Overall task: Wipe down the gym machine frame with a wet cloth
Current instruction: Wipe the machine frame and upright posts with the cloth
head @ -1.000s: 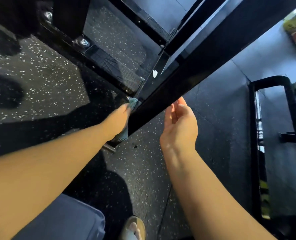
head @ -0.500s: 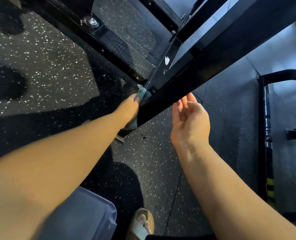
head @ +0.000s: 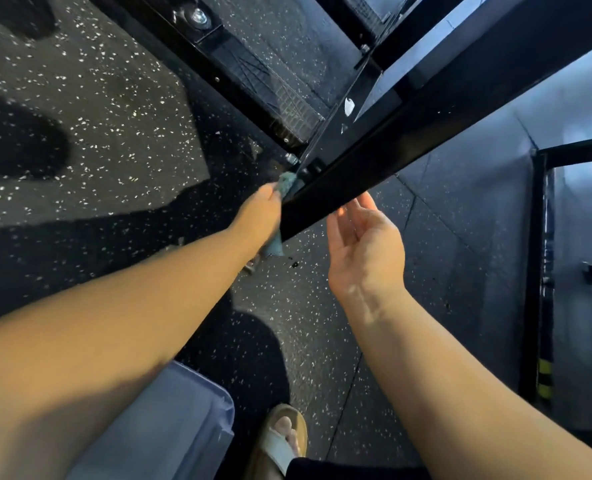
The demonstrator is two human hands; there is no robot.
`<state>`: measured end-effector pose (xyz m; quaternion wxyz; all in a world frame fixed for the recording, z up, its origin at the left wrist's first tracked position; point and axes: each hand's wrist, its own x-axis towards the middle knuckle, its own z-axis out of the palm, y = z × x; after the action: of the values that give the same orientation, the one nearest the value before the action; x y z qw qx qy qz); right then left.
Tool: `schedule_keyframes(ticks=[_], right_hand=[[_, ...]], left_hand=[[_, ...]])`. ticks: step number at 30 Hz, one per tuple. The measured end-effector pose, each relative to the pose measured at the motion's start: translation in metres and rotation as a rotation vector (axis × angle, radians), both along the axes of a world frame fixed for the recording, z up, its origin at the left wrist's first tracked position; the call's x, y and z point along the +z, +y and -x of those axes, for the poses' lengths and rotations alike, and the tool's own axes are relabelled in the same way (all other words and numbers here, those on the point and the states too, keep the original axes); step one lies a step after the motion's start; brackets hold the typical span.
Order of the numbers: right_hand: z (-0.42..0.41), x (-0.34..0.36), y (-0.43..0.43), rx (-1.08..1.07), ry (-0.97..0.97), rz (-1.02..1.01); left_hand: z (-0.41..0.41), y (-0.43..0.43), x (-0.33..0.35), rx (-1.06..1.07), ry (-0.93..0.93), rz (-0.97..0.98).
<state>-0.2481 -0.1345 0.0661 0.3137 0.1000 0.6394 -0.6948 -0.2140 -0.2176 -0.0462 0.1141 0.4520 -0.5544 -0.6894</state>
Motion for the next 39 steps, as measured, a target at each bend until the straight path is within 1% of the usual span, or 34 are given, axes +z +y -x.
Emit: schedule_keyframes(ticks=[3,4,5,7,10,11,12,15,16,17,19,20,21,22,23,24,25,26,27,28,29,30,31,32,33,36,38,39], right_hand=[[-0.002,-0.008,0.000,0.090,0.043,-0.041],[-0.002,-0.009,-0.001,0.095,0.059,-0.045],[-0.002,-0.011,-0.002,0.086,0.066,-0.049],[-0.003,-0.014,-0.003,0.056,0.070,-0.051],[-0.005,-0.016,-0.003,0.048,0.085,-0.054],[-0.004,-0.017,-0.003,0.050,0.087,-0.057],[-0.003,-0.017,-0.003,0.050,0.081,-0.055],[-0.001,-0.020,-0.004,0.006,0.050,-0.076],[-0.001,-0.021,-0.006,-0.003,0.041,-0.086],[-0.001,-0.023,-0.006,-0.003,0.043,-0.091],[-0.001,-0.026,-0.007,0.024,0.066,-0.080],[0.001,-0.031,-0.007,0.027,0.090,-0.029],[0.002,-0.036,-0.006,0.039,0.171,0.015],[0.006,-0.045,-0.005,0.117,0.217,0.039],[0.007,-0.051,-0.002,0.239,0.120,0.041],[0.015,-0.060,0.004,0.368,0.270,-0.093],[0.022,-0.064,0.009,0.439,0.401,-0.167],[0.024,-0.068,0.014,0.417,0.384,-0.142],[0.019,-0.069,0.012,0.321,0.228,0.008],[0.015,-0.062,0.003,0.183,0.156,0.074],[0.014,-0.058,0.000,0.070,0.137,0.046],[0.007,-0.049,-0.004,0.052,0.068,-0.033],[0.005,-0.046,-0.004,0.078,0.051,-0.101],[0.003,-0.046,-0.006,0.089,0.055,-0.131],[0.003,-0.046,-0.006,0.076,0.076,-0.128],[-0.001,-0.042,-0.007,0.044,0.053,-0.119],[0.001,-0.044,-0.004,0.074,0.037,-0.105],[0.001,-0.044,-0.003,0.082,0.030,-0.098]], left_hand=[[-0.001,0.000,0.025,0.038,0.267,0.051],[-0.003,0.001,0.028,0.026,0.315,0.073],[-0.005,0.001,0.025,0.002,0.306,0.094],[-0.012,0.001,0.005,-0.050,0.172,0.076],[-0.020,0.004,-0.030,-0.122,-0.120,0.000],[-0.020,0.006,-0.034,-0.100,-0.157,-0.018],[-0.018,0.006,-0.033,-0.058,-0.129,-0.047],[-0.011,0.003,-0.014,0.059,0.167,-0.068],[-0.010,0.002,-0.008,0.064,0.235,-0.065],[-0.010,0.002,-0.006,0.054,0.260,-0.040],[-0.010,0.004,-0.018,0.034,0.196,-0.030],[-0.011,0.003,-0.027,0.018,0.111,-0.061],[-0.012,0.004,-0.035,-0.005,0.000,-0.098],[-0.014,0.004,-0.042,-0.037,-0.099,-0.134],[-0.017,0.004,-0.046,-0.071,-0.169,-0.176],[-0.016,0.003,-0.048,-0.058,-0.207,-0.210],[-0.013,0.001,-0.049,-0.027,-0.217,-0.191],[-0.009,0.001,-0.047,0.009,-0.169,-0.173],[-0.007,0.002,-0.040,0.057,-0.042,-0.171],[-0.007,0.002,-0.035,0.097,0.106,-0.163],[-0.007,0.000,-0.029,0.108,0.226,-0.162],[-0.008,-0.001,-0.029,0.092,0.302,-0.163],[-0.008,0.000,-0.033,0.057,0.312,-0.141],[-0.008,0.000,-0.040,0.040,0.279,-0.133],[-0.009,0.000,-0.048,0.028,0.198,-0.142],[-0.014,0.004,-0.069,-0.038,-0.125,-0.193],[-0.012,0.005,-0.071,-0.026,-0.203,-0.175],[-0.009,0.006,-0.069,0.020,-0.177,-0.155]])
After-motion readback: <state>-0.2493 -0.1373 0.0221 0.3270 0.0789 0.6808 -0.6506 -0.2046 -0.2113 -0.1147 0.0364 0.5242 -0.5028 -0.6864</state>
